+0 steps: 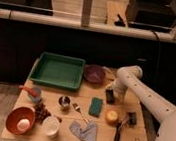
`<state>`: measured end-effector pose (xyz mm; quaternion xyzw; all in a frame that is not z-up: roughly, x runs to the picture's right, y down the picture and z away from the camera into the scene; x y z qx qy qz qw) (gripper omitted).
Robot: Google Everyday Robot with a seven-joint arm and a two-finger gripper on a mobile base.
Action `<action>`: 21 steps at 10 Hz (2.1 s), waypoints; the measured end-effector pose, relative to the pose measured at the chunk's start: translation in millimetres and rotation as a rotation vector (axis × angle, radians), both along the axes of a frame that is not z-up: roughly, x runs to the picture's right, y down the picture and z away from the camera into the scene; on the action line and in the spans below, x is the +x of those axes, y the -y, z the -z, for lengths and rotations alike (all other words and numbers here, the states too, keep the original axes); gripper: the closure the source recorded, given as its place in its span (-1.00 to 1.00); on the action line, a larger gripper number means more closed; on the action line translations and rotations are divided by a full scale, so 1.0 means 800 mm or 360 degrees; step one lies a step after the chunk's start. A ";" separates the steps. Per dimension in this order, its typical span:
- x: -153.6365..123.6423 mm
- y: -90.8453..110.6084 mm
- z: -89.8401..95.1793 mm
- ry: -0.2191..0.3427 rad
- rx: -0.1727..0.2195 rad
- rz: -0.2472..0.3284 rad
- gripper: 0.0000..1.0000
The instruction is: Place eraser in table surface
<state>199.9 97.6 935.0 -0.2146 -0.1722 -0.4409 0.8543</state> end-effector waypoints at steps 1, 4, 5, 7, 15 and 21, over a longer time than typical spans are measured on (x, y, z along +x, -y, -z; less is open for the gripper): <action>-0.005 -0.001 0.003 0.0024 0.0000 0.0020 -0.55; -0.024 -0.005 0.015 0.0075 0.0019 0.0086 0.01; -0.031 -0.007 0.019 0.0090 0.0022 0.0102 0.29; -0.035 -0.009 0.023 0.0100 0.0023 0.0109 0.62; -0.029 0.010 0.059 0.0227 0.0004 -0.0016 1.00; -0.001 0.037 0.126 0.0330 0.0111 -0.0107 1.00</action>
